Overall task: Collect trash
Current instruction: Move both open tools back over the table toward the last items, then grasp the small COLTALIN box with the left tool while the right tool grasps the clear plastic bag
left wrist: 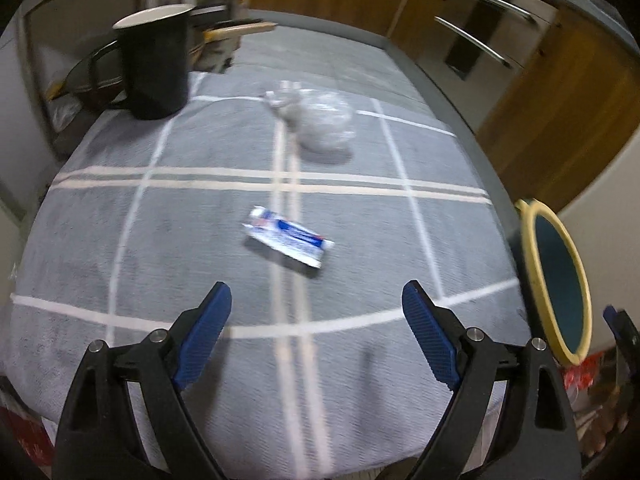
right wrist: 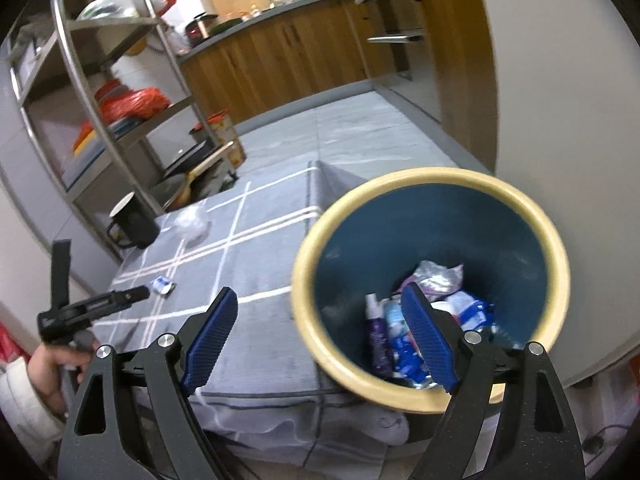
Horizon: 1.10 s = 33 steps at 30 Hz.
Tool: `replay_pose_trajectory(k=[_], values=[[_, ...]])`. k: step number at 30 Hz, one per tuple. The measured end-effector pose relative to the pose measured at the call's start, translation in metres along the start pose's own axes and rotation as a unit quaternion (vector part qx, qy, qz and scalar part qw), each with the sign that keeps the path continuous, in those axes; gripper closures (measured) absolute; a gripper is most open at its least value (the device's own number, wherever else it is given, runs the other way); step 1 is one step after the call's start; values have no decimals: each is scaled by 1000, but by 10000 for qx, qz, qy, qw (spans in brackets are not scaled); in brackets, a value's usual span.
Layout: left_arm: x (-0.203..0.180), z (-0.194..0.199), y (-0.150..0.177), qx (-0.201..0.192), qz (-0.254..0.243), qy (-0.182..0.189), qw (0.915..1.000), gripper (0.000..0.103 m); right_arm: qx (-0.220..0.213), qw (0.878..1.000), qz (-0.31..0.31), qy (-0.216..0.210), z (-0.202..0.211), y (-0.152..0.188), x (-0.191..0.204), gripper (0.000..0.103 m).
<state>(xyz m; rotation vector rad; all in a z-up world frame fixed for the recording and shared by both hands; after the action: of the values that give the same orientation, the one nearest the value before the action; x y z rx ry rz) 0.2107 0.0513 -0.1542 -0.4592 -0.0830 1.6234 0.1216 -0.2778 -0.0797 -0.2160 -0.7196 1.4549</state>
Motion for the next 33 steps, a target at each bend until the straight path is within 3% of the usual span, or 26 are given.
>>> replay_pose_trajectory(k=[6, 13, 20, 25, 28, 33], values=[[16, -19, -12, 102, 261, 51, 9996, 18, 196, 9995, 232, -73, -14, 3, 22, 19], [-1, -37, -29, 101, 40, 180, 9998, 20, 367, 9987, 345, -102, -31, 3, 38, 19], [-7, -47, -48, -20, -192, -71, 9998, 44, 430, 9975, 539, -153, -51, -16, 60, 19], [-2, -46, -48, -62, -242, -125, 9996, 72, 457, 9964, 666, -269, -72, -37, 84, 19], [3, -42, -45, -66, -230, -55, 9997, 82, 519, 9952, 757, -345, -88, -49, 102, 19], [12, -37, -42, -81, -143, 33, 9999, 86, 744, 9919, 905, -487, -125, -67, 133, 19]])
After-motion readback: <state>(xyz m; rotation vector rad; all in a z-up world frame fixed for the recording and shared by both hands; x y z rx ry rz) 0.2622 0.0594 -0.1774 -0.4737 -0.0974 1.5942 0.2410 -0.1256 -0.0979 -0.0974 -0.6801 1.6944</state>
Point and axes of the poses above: each gripper's, at about its wrist camera, not at the fingertips, and z roughly against the way its jaws point, x to its left, y to its underside, the point moved 6 cm from there along -z, roughly the way its jaws point, and after that the axes turned 13 degrees about x, right-handed, at the moved point
